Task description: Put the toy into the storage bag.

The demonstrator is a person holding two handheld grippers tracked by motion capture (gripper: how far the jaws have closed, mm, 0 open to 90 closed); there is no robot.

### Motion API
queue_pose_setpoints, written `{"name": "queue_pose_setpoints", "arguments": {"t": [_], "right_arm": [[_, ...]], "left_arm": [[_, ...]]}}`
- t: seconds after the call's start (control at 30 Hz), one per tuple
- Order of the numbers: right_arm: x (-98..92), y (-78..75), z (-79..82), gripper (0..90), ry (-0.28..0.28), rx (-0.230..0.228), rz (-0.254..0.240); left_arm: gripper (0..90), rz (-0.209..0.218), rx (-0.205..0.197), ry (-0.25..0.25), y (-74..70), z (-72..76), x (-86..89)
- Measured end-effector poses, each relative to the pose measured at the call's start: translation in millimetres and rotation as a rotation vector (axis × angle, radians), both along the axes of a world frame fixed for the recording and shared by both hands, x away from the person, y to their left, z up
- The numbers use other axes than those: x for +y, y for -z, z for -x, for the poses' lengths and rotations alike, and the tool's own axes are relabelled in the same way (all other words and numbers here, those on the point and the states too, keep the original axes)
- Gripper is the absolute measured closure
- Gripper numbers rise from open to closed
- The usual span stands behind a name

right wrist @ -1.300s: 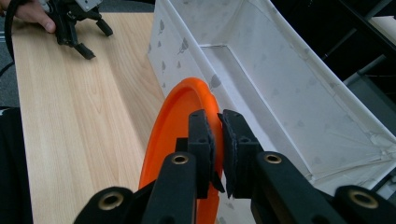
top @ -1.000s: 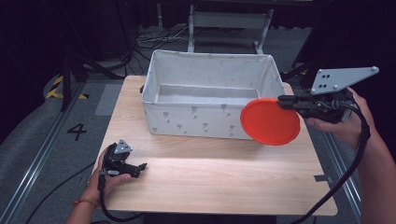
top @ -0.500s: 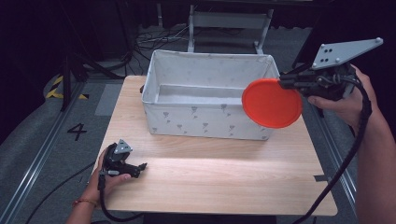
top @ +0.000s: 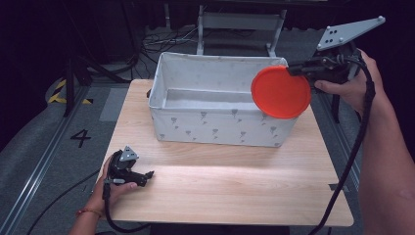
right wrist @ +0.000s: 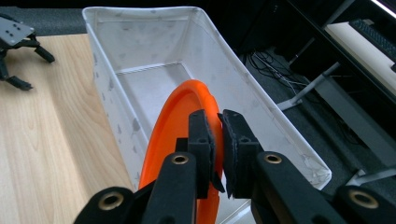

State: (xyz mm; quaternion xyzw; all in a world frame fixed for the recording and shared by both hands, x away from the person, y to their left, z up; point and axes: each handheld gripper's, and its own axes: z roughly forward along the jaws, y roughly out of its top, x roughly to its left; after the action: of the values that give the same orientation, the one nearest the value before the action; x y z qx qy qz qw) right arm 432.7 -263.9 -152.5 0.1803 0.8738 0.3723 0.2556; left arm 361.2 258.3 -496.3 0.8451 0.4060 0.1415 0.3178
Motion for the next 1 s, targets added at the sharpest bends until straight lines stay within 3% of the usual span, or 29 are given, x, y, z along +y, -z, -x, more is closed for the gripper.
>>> {"name": "queue_pose_setpoints", "arguments": {"t": [0.47,0.7,1.0], "right_arm": [[9.5,6.1,-50.2,82.7,0.037,0.014,0.007],[13.4,23.3,-70.9,82.7,0.044,0.029,-0.012],[20.0,59.5,-88.3,82.7,0.025,0.072,0.016]], "left_arm": [[0.5,0.0,0.0,0.0,0.0,0.0,0.0],[0.5,0.0,0.0,0.0,0.0,0.0,0.0],[0.5,0.0,0.0,0.0,0.0,0.0,0.0]]}}
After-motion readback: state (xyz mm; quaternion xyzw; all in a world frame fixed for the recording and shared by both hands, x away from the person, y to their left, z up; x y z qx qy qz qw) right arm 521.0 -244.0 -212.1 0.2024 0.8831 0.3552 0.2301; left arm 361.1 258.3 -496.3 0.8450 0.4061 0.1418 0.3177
